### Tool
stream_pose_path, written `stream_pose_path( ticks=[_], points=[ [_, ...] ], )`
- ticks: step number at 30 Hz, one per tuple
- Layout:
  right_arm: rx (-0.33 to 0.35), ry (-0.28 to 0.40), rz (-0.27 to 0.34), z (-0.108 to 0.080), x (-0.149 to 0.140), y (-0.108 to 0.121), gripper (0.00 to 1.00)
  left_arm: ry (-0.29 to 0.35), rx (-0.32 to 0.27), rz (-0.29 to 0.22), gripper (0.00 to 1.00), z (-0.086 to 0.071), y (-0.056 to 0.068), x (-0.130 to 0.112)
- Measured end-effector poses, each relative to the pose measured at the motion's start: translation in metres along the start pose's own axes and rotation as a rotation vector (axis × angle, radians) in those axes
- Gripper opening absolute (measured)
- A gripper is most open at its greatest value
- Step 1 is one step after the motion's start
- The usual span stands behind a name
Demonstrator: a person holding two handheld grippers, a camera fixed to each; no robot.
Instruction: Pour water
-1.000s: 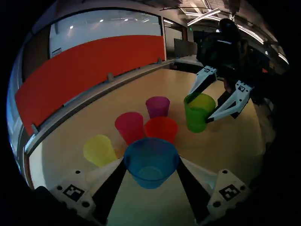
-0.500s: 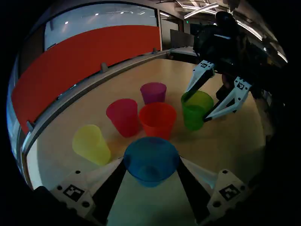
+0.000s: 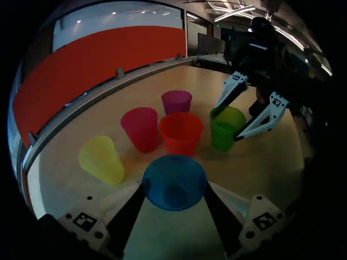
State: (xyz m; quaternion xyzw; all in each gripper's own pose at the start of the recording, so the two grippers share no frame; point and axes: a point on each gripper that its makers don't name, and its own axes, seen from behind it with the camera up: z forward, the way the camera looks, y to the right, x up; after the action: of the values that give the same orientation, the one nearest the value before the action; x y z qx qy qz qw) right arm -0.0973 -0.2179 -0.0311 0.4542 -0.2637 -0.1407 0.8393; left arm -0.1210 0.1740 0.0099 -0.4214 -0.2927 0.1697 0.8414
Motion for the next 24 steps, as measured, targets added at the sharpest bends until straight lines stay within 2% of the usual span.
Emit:
stream_pose_path(
  ticks=[12, 18, 24],
  points=[
    [-0.015, -0.002, 0.01, -0.005, -0.007, -0.001, 0.94, -0.017, 0.001, 0.0, 0.89, 0.002, -0.001, -0.007],
    [-0.023, -0.005, 0.014, -0.007, -0.009, 0.0, 0.98, -0.033, 0.016, 0.006, 0.96, 0.001, -0.003, -0.011],
    [-0.031, -0.009, 0.028, -0.012, -0.015, -0.002, 1.0, -0.047, 0.022, 0.001, 0.96, -0.003, -0.004, -0.017]
  ],
)
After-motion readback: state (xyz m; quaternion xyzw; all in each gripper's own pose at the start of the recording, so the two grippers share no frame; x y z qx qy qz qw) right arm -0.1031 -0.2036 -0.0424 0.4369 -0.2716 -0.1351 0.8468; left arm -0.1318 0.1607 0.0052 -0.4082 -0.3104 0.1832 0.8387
